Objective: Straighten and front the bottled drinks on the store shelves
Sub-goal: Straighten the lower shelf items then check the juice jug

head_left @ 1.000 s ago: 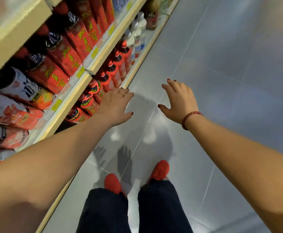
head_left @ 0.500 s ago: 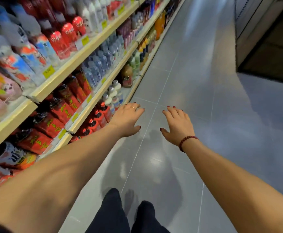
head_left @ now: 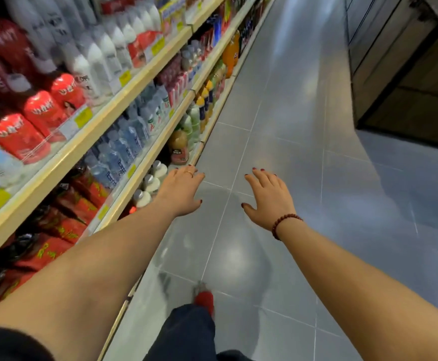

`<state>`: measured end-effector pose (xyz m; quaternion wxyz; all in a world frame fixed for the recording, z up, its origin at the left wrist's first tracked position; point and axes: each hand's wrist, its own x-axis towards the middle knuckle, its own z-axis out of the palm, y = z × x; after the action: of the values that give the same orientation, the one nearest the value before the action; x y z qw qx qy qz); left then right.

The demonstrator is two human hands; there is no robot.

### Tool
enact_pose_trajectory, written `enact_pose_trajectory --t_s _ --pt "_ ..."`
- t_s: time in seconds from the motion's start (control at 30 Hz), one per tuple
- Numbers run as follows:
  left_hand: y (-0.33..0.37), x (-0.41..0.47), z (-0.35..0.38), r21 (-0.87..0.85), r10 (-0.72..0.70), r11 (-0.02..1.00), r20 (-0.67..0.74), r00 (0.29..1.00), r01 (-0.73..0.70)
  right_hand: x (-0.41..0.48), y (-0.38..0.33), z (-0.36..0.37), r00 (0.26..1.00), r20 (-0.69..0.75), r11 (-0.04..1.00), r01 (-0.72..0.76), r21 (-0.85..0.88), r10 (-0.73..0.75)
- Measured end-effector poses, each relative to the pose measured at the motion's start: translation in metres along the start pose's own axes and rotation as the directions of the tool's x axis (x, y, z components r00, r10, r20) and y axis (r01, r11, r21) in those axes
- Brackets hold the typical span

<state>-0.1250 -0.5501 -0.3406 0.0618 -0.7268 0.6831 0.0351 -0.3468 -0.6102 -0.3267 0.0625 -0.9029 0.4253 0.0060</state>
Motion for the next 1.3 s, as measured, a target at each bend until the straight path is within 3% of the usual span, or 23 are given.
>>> enact_pose_trajectory --t_s 0.2,0.37,0.77,1.07,1.3 --pt "-0.014 0.100 -0.008 0.011 0.025 1.000 0.022 0.999 -0.026 0.078 0.053 -0.008 0.998 0.020 0.998 -0.062 0.032 0.061" --pt "-0.001 0.177 -0.015 0.039 0.017 0.999 0.038 0.999 -0.018 0.142 0.115 -0.013 0.999 0.018 0.999 -0.032 0.033 0.032" --pt "0.039 0.302 -0.054 -0.025 -0.276 0.961 0.038 0.960 0.277 0.289 0.273 -0.047 0.981 0.064 0.983 0.184 0.001 -0.184" --pt "0.002 0.363 -0.032 -0.071 -0.435 0.895 0.084 0.896 0.441 0.420 0.264 -0.045 0.905 0.095 0.907 0.419 -0.032 -0.415" --pt "-0.051 0.398 -0.013 -0.128 -0.603 0.772 0.163 0.781 0.622 0.523 0.227 -0.044 0.815 0.129 0.816 0.575 -0.051 -0.566"
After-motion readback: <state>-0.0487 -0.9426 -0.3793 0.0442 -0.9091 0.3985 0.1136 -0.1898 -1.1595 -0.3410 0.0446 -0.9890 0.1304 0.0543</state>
